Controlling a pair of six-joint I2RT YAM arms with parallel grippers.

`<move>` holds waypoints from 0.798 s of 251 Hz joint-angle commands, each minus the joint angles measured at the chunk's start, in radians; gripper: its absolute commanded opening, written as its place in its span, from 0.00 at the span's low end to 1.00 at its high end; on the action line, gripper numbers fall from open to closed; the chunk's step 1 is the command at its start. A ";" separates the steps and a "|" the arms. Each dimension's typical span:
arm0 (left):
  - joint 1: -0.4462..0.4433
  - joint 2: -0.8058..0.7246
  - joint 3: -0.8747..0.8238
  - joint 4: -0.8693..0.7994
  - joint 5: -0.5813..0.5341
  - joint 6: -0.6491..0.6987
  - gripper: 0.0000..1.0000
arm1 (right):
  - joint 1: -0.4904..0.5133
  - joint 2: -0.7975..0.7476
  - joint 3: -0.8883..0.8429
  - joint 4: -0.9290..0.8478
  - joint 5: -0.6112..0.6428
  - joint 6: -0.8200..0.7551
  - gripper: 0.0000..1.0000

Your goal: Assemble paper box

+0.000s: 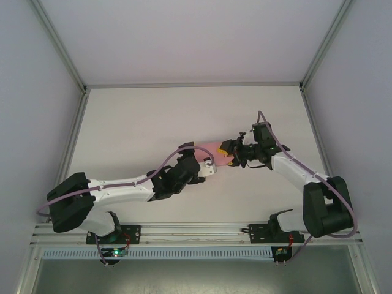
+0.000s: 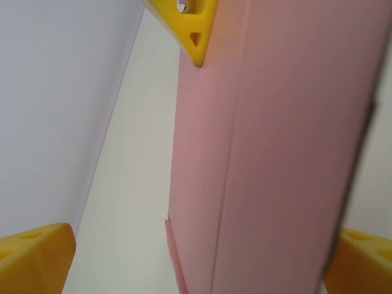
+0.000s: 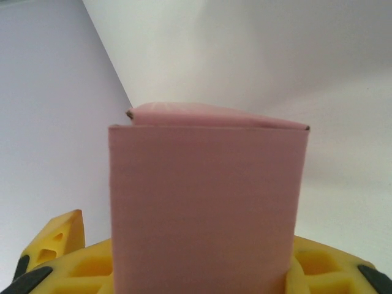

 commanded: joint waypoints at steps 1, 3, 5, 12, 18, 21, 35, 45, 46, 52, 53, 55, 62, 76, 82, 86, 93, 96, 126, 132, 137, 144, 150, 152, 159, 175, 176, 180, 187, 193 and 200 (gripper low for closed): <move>-0.009 0.003 -0.001 0.098 -0.062 0.052 0.99 | 0.003 0.005 0.011 0.027 -0.096 0.077 0.37; -0.009 0.003 -0.001 0.095 -0.060 0.052 0.99 | 0.003 0.005 0.011 0.032 -0.097 0.083 0.37; -0.008 0.003 -0.001 0.095 -0.057 0.053 0.99 | 0.003 0.005 0.009 0.039 -0.098 0.094 0.37; -0.008 0.001 -0.001 0.083 -0.044 0.049 0.99 | 0.006 0.004 0.003 0.053 -0.098 0.113 0.37; -0.008 -0.001 0.002 0.072 -0.034 0.041 0.99 | 0.007 0.004 0.000 0.067 -0.100 0.128 0.37; -0.009 -0.001 0.003 0.065 -0.028 0.037 0.98 | 0.008 0.002 -0.001 0.076 -0.100 0.134 0.37; -0.008 -0.002 0.004 0.062 -0.016 0.027 0.97 | 0.014 0.006 0.000 0.087 -0.106 0.147 0.37; -0.008 0.002 -0.002 0.072 -0.014 0.033 0.96 | 0.020 0.011 0.006 0.087 -0.115 0.147 0.37; -0.009 0.002 -0.002 0.073 -0.015 0.033 0.95 | 0.020 0.011 0.005 0.088 -0.116 0.147 0.37; -0.008 0.004 0.000 0.073 -0.017 0.035 0.95 | 0.023 0.013 0.008 0.088 -0.120 0.147 0.37; -0.008 0.005 0.000 0.074 -0.017 0.035 0.95 | 0.024 0.013 0.009 0.088 -0.121 0.147 0.37; -0.008 0.005 0.000 0.073 -0.018 0.034 0.94 | 0.025 0.015 0.009 0.087 -0.123 0.147 0.37; -0.008 0.007 0.001 0.073 -0.021 0.035 0.93 | 0.031 0.017 0.014 0.086 -0.127 0.146 0.38; -0.007 0.012 0.005 0.066 -0.025 0.034 0.87 | 0.037 0.019 0.017 0.085 -0.126 0.146 0.39; -0.008 0.012 0.007 0.065 -0.025 0.032 0.84 | 0.041 0.020 0.018 0.084 -0.124 0.143 0.40; -0.009 0.012 0.007 0.067 -0.028 0.030 0.82 | 0.041 0.020 0.019 0.082 -0.124 0.141 0.41; -0.007 0.011 0.006 0.069 -0.027 0.029 0.78 | 0.042 0.023 0.020 0.076 -0.127 0.138 0.42; -0.008 0.010 0.007 0.066 -0.026 0.029 0.76 | 0.042 0.023 0.020 0.077 -0.129 0.137 0.42; -0.009 -0.002 -0.004 0.078 -0.027 0.035 0.69 | 0.046 0.025 0.018 0.077 -0.131 0.135 0.44; -0.009 -0.004 -0.005 0.079 -0.027 0.034 0.67 | 0.047 0.023 0.018 0.074 -0.130 0.135 0.44; -0.008 -0.006 -0.005 0.075 -0.025 0.034 0.64 | 0.049 0.022 0.018 0.074 -0.129 0.135 0.44; -0.008 -0.007 -0.003 0.068 -0.020 0.032 0.62 | 0.050 0.021 0.019 0.074 -0.129 0.132 0.45; -0.008 -0.010 -0.002 0.064 -0.016 0.028 0.60 | 0.053 0.020 0.017 0.074 -0.127 0.129 0.48; -0.008 -0.010 -0.002 0.064 -0.015 0.027 0.59 | 0.054 0.019 0.018 0.074 -0.127 0.129 0.48; -0.009 -0.012 -0.003 0.063 -0.013 0.025 0.56 | 0.054 0.017 0.016 0.072 -0.126 0.129 0.50; -0.008 -0.017 -0.003 0.056 -0.006 0.024 0.52 | 0.057 0.010 0.013 0.074 -0.123 0.121 0.65; -0.008 -0.018 -0.003 0.056 -0.005 0.024 0.52 | 0.057 0.009 0.014 0.073 -0.122 0.120 0.66; -0.008 -0.018 -0.002 0.051 -0.002 0.022 0.50 | 0.056 0.006 0.014 0.071 -0.119 0.116 0.73; -0.008 -0.021 0.002 0.031 0.007 0.015 0.48 | 0.057 0.000 0.013 0.072 -0.113 0.111 0.97; -0.008 -0.024 0.008 0.010 0.017 0.009 0.48 | 0.056 -0.006 0.011 0.070 -0.105 0.109 0.98; -0.008 -0.024 0.014 -0.010 0.026 0.000 0.46 | 0.057 -0.014 0.006 0.073 -0.098 0.111 0.99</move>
